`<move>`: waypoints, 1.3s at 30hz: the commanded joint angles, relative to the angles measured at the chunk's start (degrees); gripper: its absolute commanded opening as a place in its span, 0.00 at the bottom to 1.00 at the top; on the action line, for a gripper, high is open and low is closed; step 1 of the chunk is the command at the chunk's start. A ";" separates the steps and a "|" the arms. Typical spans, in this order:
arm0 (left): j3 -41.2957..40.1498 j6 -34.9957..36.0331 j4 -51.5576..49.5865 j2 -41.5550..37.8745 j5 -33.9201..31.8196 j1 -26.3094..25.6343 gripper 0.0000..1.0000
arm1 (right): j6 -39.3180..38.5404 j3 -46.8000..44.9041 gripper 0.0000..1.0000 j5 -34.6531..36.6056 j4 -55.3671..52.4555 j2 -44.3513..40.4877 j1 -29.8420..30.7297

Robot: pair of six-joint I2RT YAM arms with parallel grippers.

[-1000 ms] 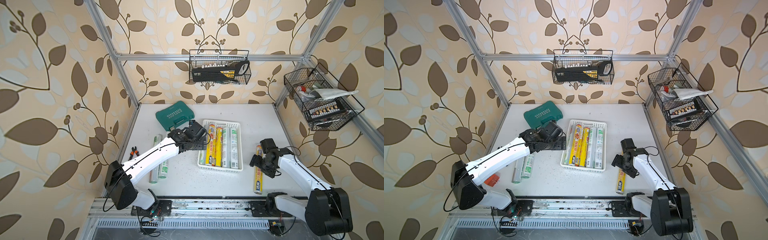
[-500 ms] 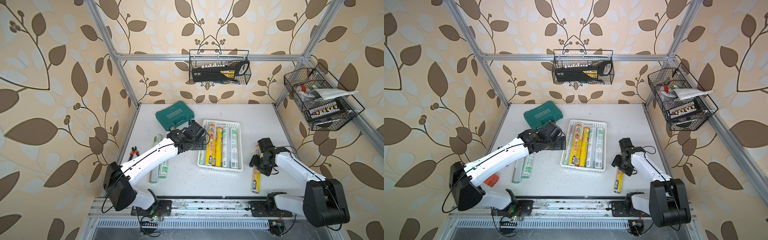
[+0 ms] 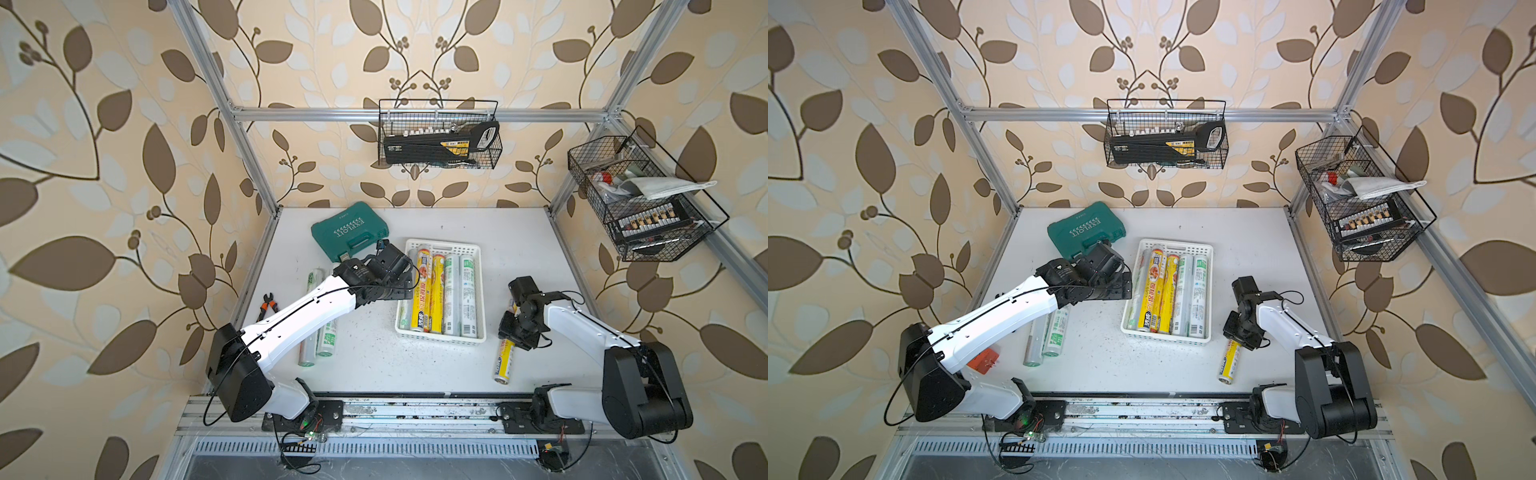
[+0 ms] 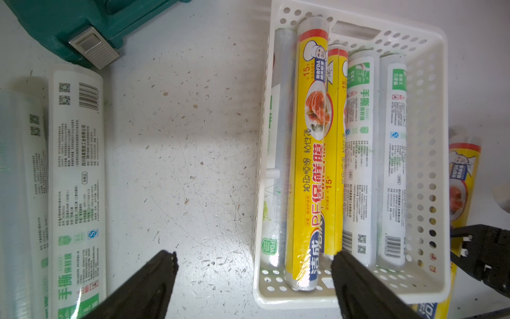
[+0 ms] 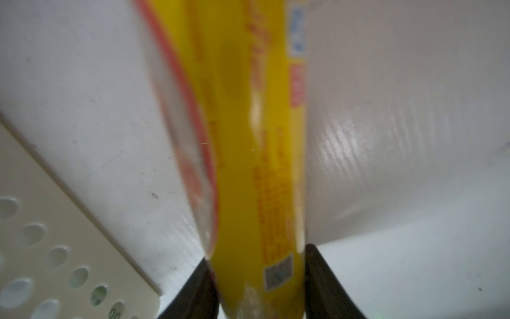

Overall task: Put the plastic wrap into the basket
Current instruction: Pick up the plastic wrap from the center of the board.

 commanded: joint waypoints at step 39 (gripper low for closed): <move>-3.09 -1.09 -1.85 -10.36 -4.53 -0.59 0.93 | 3.54 31.93 0.21 3.18 -17.56 -5.77 14.88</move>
